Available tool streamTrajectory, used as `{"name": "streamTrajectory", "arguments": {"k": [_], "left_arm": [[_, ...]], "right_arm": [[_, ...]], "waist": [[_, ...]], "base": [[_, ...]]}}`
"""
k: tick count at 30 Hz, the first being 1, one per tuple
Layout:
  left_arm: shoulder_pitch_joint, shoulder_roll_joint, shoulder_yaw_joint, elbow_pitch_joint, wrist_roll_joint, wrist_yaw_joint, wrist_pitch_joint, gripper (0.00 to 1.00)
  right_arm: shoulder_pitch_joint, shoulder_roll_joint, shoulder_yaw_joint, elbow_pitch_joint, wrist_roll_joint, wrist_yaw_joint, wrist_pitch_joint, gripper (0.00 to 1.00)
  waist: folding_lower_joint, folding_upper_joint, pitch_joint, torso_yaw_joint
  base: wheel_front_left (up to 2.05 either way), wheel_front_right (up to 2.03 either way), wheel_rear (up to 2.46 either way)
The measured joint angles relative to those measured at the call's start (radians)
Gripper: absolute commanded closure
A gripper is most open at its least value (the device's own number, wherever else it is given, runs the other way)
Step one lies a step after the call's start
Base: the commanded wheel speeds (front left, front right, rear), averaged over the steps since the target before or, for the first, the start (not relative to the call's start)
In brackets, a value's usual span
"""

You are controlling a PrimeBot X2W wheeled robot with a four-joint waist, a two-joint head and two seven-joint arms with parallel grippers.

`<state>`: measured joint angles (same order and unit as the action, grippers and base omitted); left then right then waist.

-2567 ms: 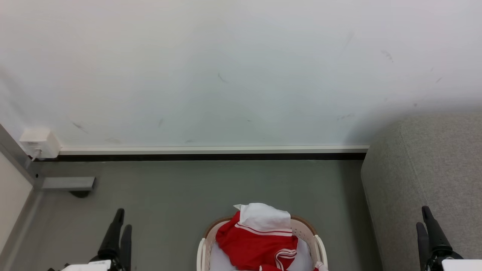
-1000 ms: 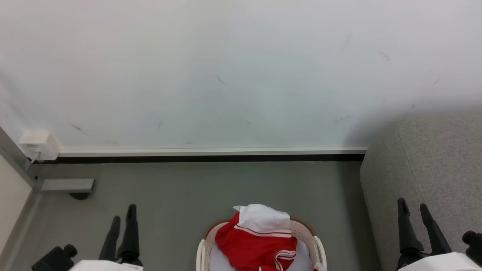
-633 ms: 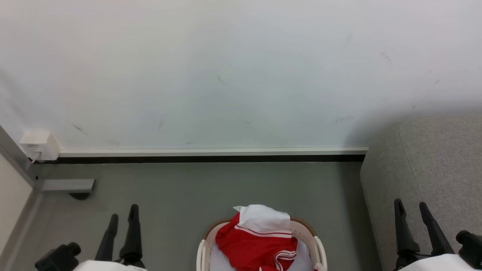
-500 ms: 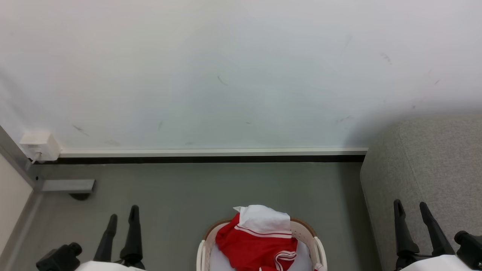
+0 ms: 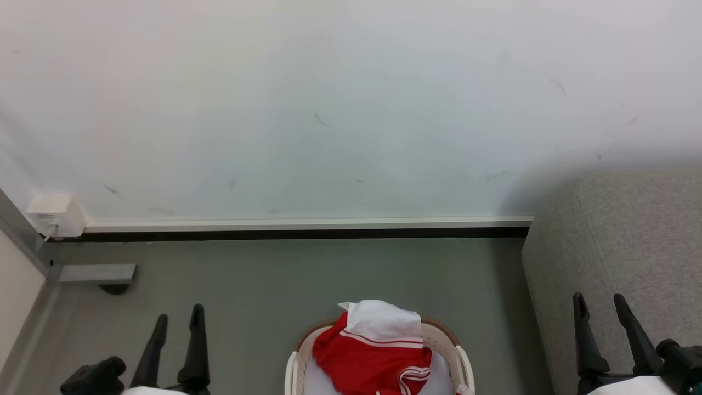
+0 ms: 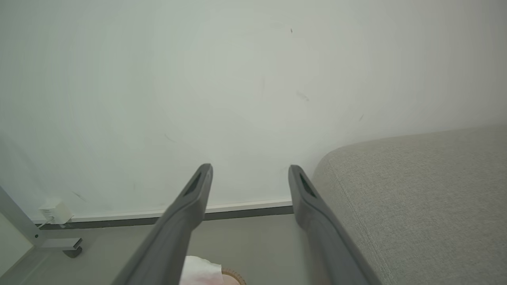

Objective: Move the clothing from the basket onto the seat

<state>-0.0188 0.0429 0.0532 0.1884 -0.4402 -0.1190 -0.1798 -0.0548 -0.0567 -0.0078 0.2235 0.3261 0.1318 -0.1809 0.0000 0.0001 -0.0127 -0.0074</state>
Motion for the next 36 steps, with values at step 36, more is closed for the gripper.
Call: {"name": "streamTrajectory", "arguments": {"k": [36], "left_arm": [[0.016,0.004,0.002,0.043,0.269,-0.010,-0.075,0.00]], "right_arm": [[0.014,0.007,-0.007,0.098,-0.155,0.000,-0.074,0.00]], "waist": [[0.0000,0.0000,-0.011,-0.009]], "base": [[0.00,0.00,0.00]]}}
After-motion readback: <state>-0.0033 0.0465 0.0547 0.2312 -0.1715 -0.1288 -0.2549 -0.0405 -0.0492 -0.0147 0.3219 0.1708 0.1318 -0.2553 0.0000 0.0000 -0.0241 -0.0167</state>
